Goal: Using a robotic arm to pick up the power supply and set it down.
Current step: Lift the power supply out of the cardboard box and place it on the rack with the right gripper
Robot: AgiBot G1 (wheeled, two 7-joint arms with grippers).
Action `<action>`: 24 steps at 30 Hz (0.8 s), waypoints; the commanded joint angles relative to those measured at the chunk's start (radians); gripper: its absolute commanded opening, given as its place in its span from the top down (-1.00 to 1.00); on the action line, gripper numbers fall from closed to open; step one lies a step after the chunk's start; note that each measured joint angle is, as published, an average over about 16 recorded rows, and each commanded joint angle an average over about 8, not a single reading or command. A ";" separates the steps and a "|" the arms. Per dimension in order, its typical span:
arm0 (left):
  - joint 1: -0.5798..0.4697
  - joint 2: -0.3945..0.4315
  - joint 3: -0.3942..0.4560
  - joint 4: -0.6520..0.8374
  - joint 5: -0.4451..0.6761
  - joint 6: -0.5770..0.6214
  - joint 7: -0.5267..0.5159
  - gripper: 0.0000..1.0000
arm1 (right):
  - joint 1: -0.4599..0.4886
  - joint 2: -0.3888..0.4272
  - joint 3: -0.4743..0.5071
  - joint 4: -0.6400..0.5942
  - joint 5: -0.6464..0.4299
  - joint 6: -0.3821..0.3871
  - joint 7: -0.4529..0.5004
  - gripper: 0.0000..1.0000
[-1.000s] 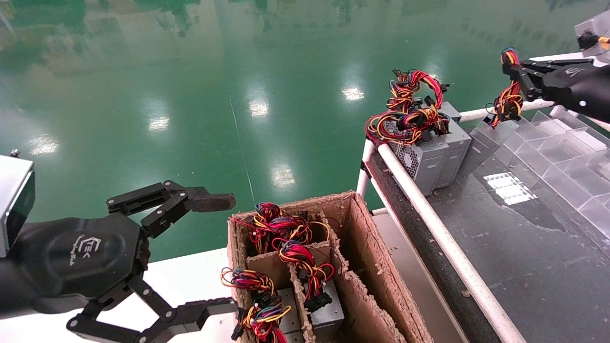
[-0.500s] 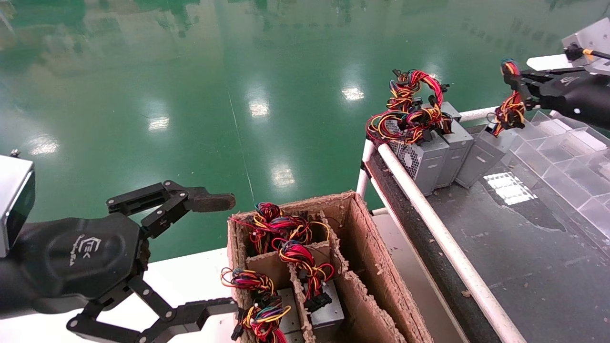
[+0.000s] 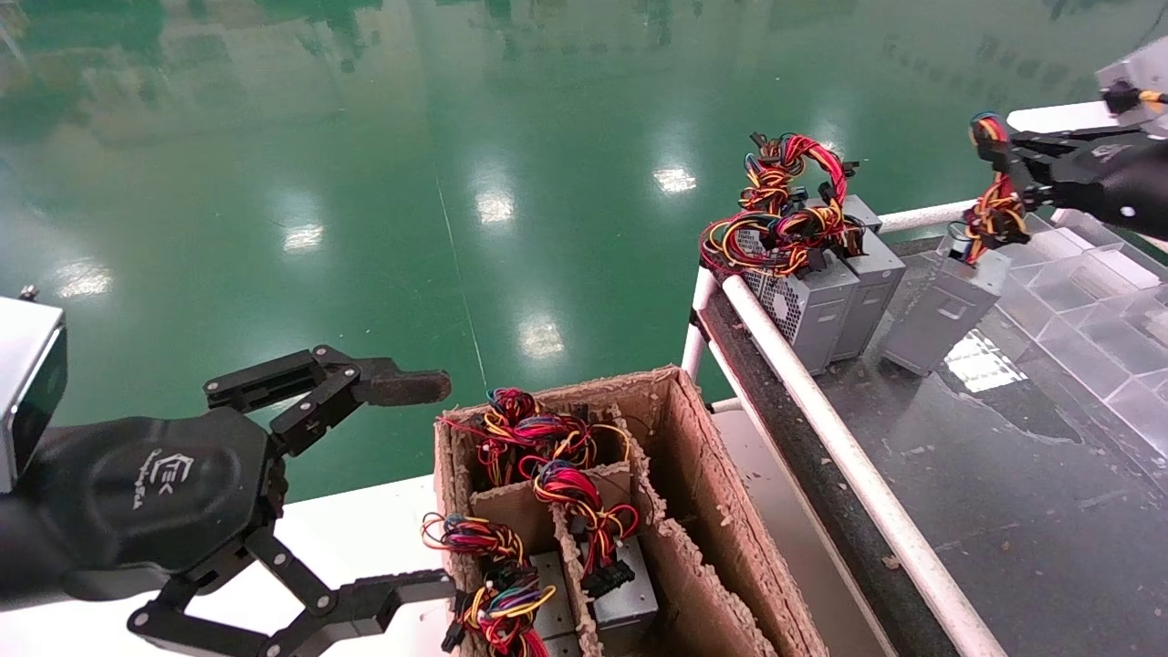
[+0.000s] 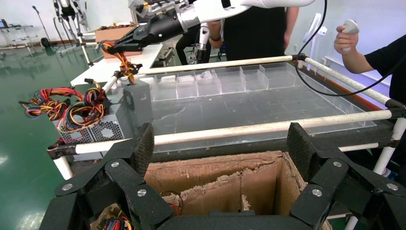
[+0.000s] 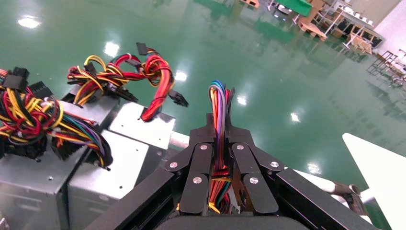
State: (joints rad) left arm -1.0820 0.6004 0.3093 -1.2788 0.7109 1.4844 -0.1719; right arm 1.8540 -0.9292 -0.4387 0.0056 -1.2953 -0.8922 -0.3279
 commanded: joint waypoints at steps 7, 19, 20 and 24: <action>0.000 0.000 0.000 0.000 0.000 0.000 0.000 -1.00 | 0.004 -0.048 -0.005 0.000 -0.007 0.029 0.000 1.00; 0.000 0.000 0.001 0.000 -0.001 0.000 0.000 -1.00 | 0.006 -0.122 -0.011 -0.002 -0.016 0.094 0.000 1.00; 0.000 0.000 0.001 0.000 -0.001 0.000 0.000 -1.00 | 0.006 -0.126 -0.012 -0.002 -0.017 0.099 -0.002 1.00; 0.000 0.000 0.001 0.000 -0.001 0.000 0.001 -1.00 | 0.002 -0.141 -0.014 -0.003 -0.020 0.114 -0.007 0.42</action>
State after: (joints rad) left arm -1.0822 0.6000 0.3103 -1.2788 0.7102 1.4840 -0.1714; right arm 1.8555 -1.0664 -0.4516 0.0019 -1.3138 -0.7823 -0.3327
